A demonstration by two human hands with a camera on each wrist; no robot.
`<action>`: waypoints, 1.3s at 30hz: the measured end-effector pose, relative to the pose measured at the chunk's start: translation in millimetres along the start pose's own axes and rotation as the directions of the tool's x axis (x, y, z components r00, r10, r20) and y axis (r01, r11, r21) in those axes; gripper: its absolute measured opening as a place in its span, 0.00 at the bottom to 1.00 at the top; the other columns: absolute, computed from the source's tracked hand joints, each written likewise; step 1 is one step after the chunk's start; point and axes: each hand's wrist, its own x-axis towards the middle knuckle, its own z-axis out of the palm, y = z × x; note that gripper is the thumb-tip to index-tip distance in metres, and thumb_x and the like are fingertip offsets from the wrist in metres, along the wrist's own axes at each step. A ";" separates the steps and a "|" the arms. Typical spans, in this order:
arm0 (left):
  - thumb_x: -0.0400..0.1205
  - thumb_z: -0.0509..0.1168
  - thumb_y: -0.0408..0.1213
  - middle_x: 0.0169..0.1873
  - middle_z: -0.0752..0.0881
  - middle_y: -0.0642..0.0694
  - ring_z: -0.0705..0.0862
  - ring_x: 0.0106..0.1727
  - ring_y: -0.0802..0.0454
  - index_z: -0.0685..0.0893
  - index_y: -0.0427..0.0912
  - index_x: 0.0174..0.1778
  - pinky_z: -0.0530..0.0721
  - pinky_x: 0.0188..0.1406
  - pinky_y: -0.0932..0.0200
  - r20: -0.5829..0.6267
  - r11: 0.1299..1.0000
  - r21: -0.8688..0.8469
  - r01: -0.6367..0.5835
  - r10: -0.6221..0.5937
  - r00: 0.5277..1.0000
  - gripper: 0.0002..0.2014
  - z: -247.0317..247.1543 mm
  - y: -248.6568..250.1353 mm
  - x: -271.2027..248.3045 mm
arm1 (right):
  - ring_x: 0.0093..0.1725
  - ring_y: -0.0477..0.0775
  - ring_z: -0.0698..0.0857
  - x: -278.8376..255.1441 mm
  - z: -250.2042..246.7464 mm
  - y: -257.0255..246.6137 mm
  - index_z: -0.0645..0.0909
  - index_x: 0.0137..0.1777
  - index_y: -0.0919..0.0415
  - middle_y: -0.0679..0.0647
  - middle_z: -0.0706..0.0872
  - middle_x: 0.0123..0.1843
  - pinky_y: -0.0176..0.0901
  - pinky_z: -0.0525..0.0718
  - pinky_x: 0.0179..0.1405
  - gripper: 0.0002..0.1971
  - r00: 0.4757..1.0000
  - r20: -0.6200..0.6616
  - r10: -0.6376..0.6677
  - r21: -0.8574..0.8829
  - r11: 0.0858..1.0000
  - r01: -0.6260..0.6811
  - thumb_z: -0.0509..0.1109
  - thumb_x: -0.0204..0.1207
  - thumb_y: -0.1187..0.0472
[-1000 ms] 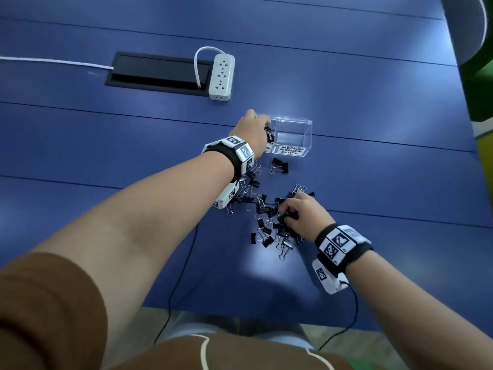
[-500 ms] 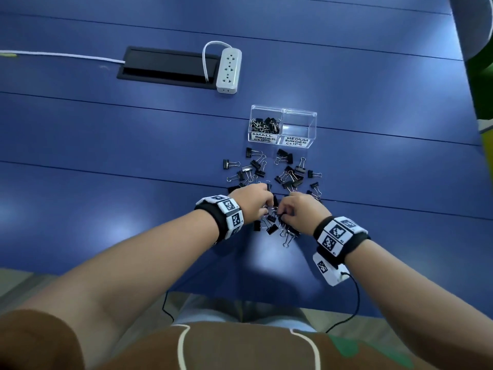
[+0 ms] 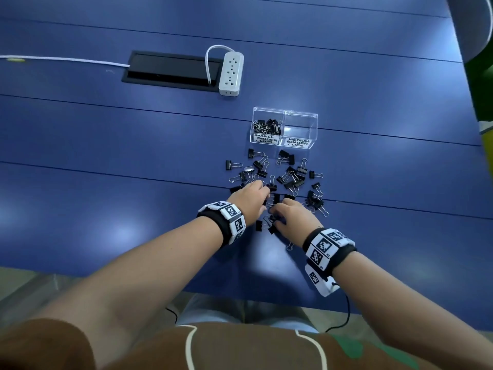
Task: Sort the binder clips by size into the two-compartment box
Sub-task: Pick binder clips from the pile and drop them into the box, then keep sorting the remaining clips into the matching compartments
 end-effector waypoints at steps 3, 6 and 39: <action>0.82 0.64 0.37 0.59 0.76 0.41 0.79 0.60 0.42 0.77 0.38 0.59 0.81 0.59 0.47 0.003 0.999 0.026 -0.022 0.022 1.000 0.12 -0.8 -1.6 0.6 | 0.56 0.64 0.79 2.9 2.4 -1.7 0.82 0.60 0.61 0.62 0.78 0.55 0.55 0.82 0.55 0.15 1.000 -0.010 0.010 0.005 1.000 -0.010 0.64 0.75 0.66; 0.80 0.65 0.36 0.56 0.78 0.42 0.79 0.57 0.43 0.77 0.39 0.55 0.80 0.57 0.49 -0.002 0.999 -0.015 -0.031 0.031 1.000 0.10 -2.8 -4.7 2.1 | 0.51 0.66 0.81 4.5 4.5 -5.4 0.82 0.55 0.64 0.63 0.77 0.54 0.54 0.83 0.53 0.12 0.999 -0.044 0.032 0.048 0.998 -0.029 0.64 0.74 0.66; 0.78 0.66 0.35 0.42 0.80 0.49 0.79 0.40 0.52 0.82 0.43 0.48 0.85 0.49 0.53 -0.220 0.925 -0.374 0.059 -0.150 0.964 0.05 -59.7 -12.6 37.5 | 0.41 0.52 0.78 129.7 -122.6 -21.9 0.82 0.54 0.56 0.55 0.80 0.44 0.44 0.79 0.48 0.10 0.920 -0.381 0.090 0.272 0.962 0.019 0.62 0.77 0.65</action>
